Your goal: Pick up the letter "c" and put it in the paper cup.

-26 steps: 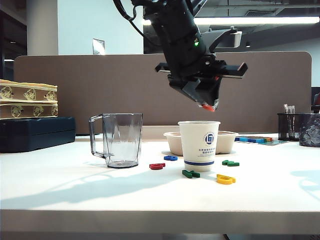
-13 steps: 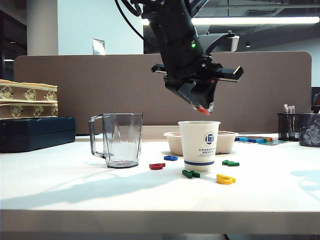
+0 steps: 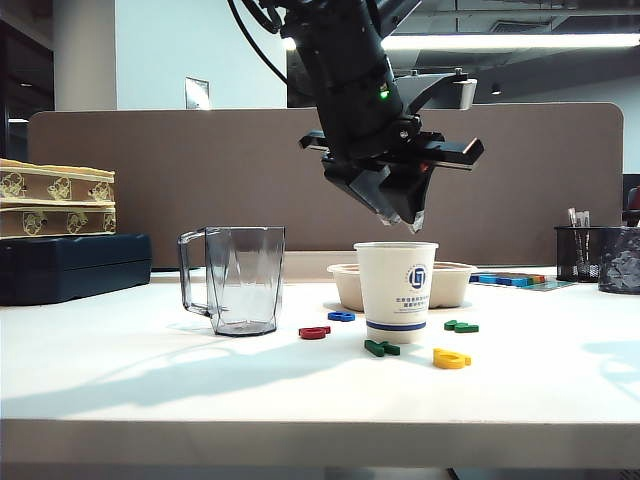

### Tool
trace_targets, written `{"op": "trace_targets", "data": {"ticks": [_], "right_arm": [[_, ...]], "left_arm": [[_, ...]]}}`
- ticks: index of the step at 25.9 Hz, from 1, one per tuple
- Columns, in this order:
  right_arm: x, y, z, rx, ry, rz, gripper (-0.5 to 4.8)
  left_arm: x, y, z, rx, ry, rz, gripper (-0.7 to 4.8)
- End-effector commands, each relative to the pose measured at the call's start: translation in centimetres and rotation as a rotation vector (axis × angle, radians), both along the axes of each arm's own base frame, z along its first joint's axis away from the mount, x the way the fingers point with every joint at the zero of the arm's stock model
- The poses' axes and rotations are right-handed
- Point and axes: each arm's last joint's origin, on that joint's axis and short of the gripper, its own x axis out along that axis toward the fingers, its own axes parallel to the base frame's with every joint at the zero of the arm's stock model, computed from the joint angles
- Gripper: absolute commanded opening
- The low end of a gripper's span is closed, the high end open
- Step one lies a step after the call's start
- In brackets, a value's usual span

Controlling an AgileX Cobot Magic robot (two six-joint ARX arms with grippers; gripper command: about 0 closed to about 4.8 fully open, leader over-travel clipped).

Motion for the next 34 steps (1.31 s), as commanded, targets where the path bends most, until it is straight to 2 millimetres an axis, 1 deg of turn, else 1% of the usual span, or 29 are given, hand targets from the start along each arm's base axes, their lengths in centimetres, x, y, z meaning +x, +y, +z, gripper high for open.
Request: {"op": "trace_targets", "data": {"ticks": [1, 5, 11, 13, 14, 15, 16, 19, 21, 23, 24, 25, 27, 29, 34], "right_arm": [[-0.1, 0.0, 0.2, -0.002, -0.011, 0.0, 2.12], [-0.2, 0.0, 0.3, -0.001, -0.015, 0.0, 2.12], [-0.7, -0.1, 0.7, 0.002, -0.038, -0.001, 2.12], [-1.0, -0.1, 0.9, 0.003, -0.045, -0.001, 2.12], [-1.3, -0.2, 1.0, 0.003, -0.05, -0.002, 2.12], [-1.5, -0.2, 1.1, 0.004, -0.053, -0.003, 2.12], [-1.9, -0.3, 1.3, 0.002, -0.062, -0.018, 2.12], [-2.6, -0.5, 1.6, -0.005, -0.079, -0.064, 2.12], [-3.3, -0.7, 1.9, 0.019, -0.093, -0.081, 2.12], [-5.0, -0.9, 2.5, 0.044, -0.13, -0.087, 2.11], [-5.6, -0.9, 2.7, 0.048, -0.143, -0.087, 2.11], [-6.4, -1.0, 3.0, 0.053, -0.164, -0.085, 2.01], [-7.3, -1.2, 3.2, 0.056, -0.185, -0.085, 1.64], [-8.3, -1.3, 3.4, 0.06, -0.205, -0.085, 1.43], [-10.0, -1.5, 3.6, 0.066, -0.241, -0.084, 1.43]], "left_arm": [[0.0, 0.1, 0.4, -0.009, -0.011, 0.004, 1.25], [-0.1, 0.3, 1.0, -0.012, -0.019, 0.009, 1.25], [-0.6, 1.3, 3.5, -0.05, -0.054, 0.017, 1.25], [-0.7, 2.0, 4.5, -0.062, -0.064, 0.026, 1.25], [-0.8, 2.8, 5.4, -0.07, -0.072, 0.039, 1.25], [-0.8, 3.2, 5.9, -0.073, -0.075, 0.045, 1.25], [-0.9, 3.9, 6.7, -0.077, -0.083, 0.053, 1.25], [-1.0, 5.2, 7.8, -0.08, -0.086, 0.074, 1.25], [-1.3, 6.0, 8.5, -0.074, -0.083, 0.08, 1.25], [-2.3, 7.2, 9.7, -0.055, -0.069, 0.084, 1.24], [-2.6, 7.5, 10.0, -0.051, -0.066, 0.084, 1.24], [-3.2, 8.1, 10.6, -0.042, -0.066, 0.079, 1.2], [-3.7, 8.7, 11.3, -0.041, -0.067, 0.077, 1.2], [-4.3, 9.3, 12.0, -0.046, -0.072, 0.077, 1.2], [-5.9, 10.8, 13.9, -0.071, -0.096, 0.078, 1.2]]}}
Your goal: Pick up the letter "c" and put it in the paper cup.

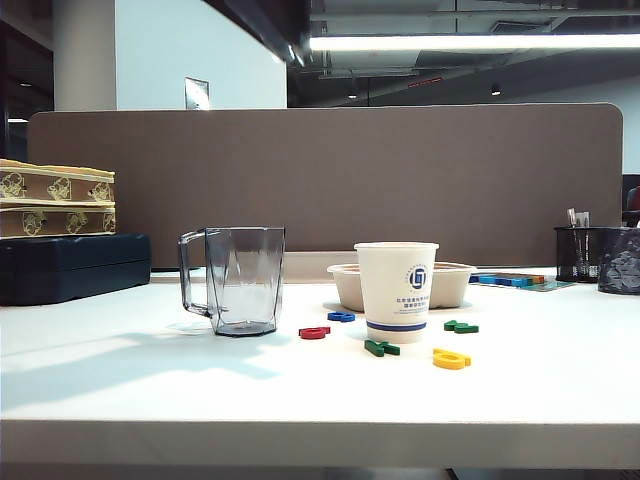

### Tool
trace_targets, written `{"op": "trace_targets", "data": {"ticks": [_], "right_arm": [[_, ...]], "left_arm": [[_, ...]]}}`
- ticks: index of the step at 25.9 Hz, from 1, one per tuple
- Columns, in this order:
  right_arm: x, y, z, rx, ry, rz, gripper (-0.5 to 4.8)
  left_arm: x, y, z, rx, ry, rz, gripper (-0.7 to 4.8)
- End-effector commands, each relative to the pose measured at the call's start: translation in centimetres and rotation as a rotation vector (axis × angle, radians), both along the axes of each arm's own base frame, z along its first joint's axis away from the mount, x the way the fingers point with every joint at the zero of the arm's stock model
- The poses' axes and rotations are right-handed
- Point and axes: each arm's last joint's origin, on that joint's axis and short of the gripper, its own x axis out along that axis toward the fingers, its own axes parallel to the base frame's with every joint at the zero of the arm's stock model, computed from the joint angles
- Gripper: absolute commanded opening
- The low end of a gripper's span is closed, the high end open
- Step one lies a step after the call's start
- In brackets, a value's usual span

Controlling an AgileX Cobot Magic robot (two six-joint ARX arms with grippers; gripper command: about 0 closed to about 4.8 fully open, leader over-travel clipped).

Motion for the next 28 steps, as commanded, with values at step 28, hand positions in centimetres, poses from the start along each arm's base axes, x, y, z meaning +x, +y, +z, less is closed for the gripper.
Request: {"op": "trace_targets", "data": {"ticks": [28], "right_arm": [[-2.9, 0.0, 0.3, 0.037, -0.063, 0.109, 1.44]], "left_arm": [[-13.3, 13.8, -2.3, -0.076, -0.171, 0.118, 1.2]]}}
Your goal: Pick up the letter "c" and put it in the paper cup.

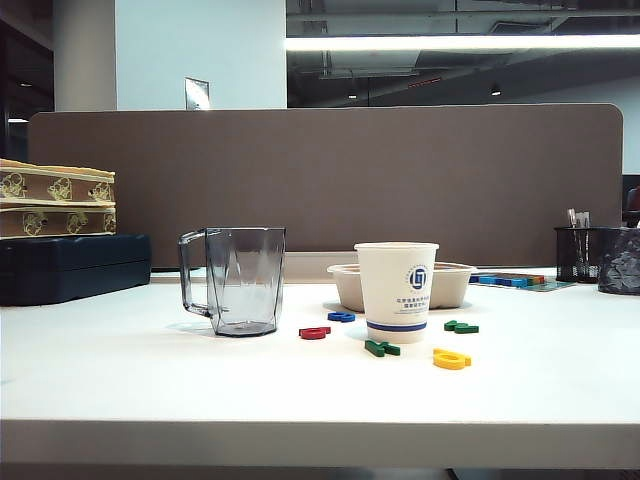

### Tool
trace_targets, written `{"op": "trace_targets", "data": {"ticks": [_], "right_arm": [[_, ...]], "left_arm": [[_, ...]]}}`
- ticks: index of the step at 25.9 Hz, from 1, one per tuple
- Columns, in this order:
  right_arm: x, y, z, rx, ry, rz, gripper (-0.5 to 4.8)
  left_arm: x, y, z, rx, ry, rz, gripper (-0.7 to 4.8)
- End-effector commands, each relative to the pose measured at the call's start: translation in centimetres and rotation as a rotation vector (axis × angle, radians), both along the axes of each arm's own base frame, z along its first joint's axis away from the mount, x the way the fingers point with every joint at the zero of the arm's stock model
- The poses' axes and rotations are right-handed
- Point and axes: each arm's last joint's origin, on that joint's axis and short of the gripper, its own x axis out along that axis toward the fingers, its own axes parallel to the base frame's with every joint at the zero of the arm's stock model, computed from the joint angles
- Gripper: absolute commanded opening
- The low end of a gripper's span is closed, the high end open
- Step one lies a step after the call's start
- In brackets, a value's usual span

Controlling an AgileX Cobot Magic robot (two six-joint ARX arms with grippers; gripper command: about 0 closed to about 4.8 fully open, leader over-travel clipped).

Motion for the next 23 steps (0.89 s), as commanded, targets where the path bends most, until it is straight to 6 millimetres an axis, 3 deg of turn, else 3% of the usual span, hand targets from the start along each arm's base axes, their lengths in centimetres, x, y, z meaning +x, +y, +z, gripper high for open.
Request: {"op": "trace_targets", "data": {"ticks": [1, 6, 13, 15, 17, 20, 23], "right_arm": [[-0.7, -0.1, 0.4, 0.009, -0.048, 0.002, 1.44], [-1.0, -0.1, 0.4, 0.011, -0.062, 0.005, 1.44], [-0.9, 0.0, 0.1, 0.014, -0.048, 0.029, 1.43], [-0.9, 0.0, 0.1, 0.014, -0.048, 0.027, 1.27], [-0.8, 0.0, 0.0, 0.014, -0.046, 0.027, 0.71], [-0.5, 0.0, -0.5, 0.013, -0.032, 0.027, 0.49], [-0.2, 0.1, -1.0, 0.011, -0.02, 0.027, 0.33]], "left_arm": [[-1.0, 1.1, -1.1, -0.017, -0.01, 0.028, 1.2], [-1.5, 1.6, -2.8, -0.058, -0.019, 0.039, 1.2], [-0.3, 0.4, -6.7, 0.005, 0.041, 0.035, 1.2], [0.1, 0.1, -6.8, 0.002, 0.031, 0.043, 1.2], [0.5, -0.3, -6.6, -0.008, -0.003, 0.076, 1.2], [1.2, -0.8, -6.2, -0.047, -0.055, 0.097, 1.18], [1.6, -1.3, -5.8, -0.088, -0.094, 0.097, 0.76]]}}
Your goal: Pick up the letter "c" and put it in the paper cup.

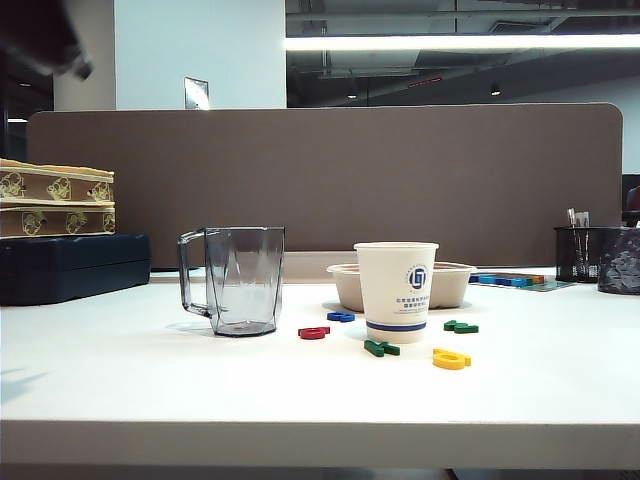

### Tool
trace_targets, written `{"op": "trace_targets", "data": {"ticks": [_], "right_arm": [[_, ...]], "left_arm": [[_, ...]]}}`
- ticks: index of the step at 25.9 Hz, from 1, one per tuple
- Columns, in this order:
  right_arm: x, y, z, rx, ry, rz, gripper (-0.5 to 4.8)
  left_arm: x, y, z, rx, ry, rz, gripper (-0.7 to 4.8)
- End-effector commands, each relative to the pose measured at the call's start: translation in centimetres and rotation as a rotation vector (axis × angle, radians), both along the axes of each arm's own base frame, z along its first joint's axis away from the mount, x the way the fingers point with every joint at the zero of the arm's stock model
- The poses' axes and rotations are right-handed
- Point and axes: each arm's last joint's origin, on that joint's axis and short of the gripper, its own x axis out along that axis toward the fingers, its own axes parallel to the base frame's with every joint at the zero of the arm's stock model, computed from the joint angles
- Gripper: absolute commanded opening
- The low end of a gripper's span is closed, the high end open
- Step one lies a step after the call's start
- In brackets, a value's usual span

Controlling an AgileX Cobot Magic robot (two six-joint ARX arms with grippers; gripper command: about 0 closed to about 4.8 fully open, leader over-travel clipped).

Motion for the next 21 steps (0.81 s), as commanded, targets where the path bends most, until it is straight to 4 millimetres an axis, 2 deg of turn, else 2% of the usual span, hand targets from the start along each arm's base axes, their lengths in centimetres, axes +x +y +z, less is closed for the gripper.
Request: {"op": "trace_targets", "data": {"ticks": [1, 3, 8, 13, 16, 21], "right_arm": [[0.3, 0.0, -0.3, 0.003, -0.005, 0.002, 0.23], [0.6, 0.1, -0.7, 0.005, -0.018, 0.002, 0.08], [1.3, 0.2, -1.5, 0.047, -0.024, -0.006, -0.01], [1.8, 0.2, -2.5, 0.053, -0.012, -0.008, -0.01], [2.7, 0.4, -4.3, 0.054, -0.029, -0.008, -0.01], [3.3, 0.5, -5.7, 0.055, -0.029, -0.005, -0.01]], "left_arm": [[0.5, -0.4, 0.8, -0.065, -0.072, 0.008, 0.73], [0.7, -0.5, 0.9, -0.072, -0.082, 0.012, 0.51], [1.1, 0.0, 0.3, -0.066, -0.074, 0.05, 0.5], [1.6, 0.4, -1.1, -0.072, -0.076, 0.083, 0.49], [1.8, 0.3, -2.9, -0.087, -0.075, 0.071, 0.48], [1.8, 0.3, -4.0, -0.095, -0.061, 0.073, 0.48]]}}
